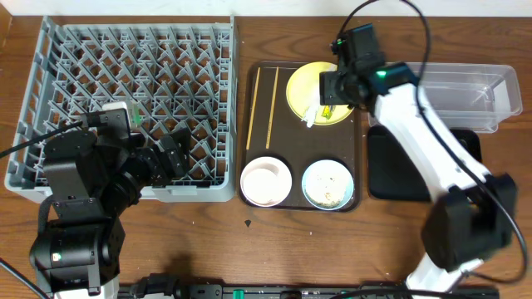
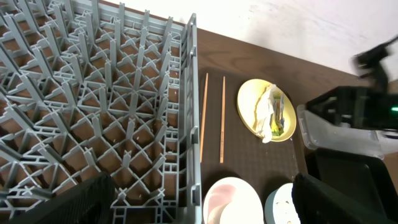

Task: Sort waste into correct bins and load items into the dishwasher
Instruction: 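Reach right gripper to the snack wrapper on the yellow plate and grasp, then carry the wrapper with right gripper and drop it into the clear bin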

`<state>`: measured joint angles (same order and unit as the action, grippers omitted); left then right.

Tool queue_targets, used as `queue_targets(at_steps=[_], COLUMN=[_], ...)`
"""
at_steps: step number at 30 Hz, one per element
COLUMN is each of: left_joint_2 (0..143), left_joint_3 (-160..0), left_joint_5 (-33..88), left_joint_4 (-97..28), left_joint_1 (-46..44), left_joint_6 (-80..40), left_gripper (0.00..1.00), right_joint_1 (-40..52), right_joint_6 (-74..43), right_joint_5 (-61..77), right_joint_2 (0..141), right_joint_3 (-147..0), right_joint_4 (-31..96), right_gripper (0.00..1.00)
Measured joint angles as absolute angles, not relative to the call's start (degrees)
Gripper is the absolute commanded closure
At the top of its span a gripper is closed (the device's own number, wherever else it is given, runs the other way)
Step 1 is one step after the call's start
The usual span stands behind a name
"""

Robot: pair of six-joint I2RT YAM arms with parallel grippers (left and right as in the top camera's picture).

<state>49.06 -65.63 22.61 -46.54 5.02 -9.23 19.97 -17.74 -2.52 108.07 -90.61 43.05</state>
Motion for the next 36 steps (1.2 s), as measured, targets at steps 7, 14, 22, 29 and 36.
queue_targets(at_steps=[7, 14, 22, 29, 36], left_joint_2=[49.1, 49.1, 49.1, 49.1, 49.1], left_joint_3=[-65.6, -65.6, -65.6, -65.6, -65.6], left_joint_5=[22.6, 22.6, 22.6, 22.6, 22.6], left_joint_4=[-46.5, -46.5, -46.5, -46.5, -46.5], left_joint_1=[5.0, 5.0, 5.0, 5.0, 5.0], left_joint_6=[-9.2, -9.2, -9.2, -9.2, -9.2], left_gripper=[0.08, 0.08, 0.08, 0.08, 0.08], right_joint_1=[20.0, 20.0, 20.0, 19.4, 9.6], right_joint_6=[-22.4, -25.5, -27.2, -28.3, -38.3], right_joint_5=[-8.9, -10.0, -10.1, -10.8, -13.6], right_joint_2=[118.2, 124.4, 122.7, 108.9, 101.7], right_joint_3=[-90.6, -90.7, -90.7, -90.8, -92.3], right_joint_4=[38.1, 36.6, 37.3, 39.5, 46.0], right_gripper=[0.48, 0.97, 0.99, 0.99, 0.99])
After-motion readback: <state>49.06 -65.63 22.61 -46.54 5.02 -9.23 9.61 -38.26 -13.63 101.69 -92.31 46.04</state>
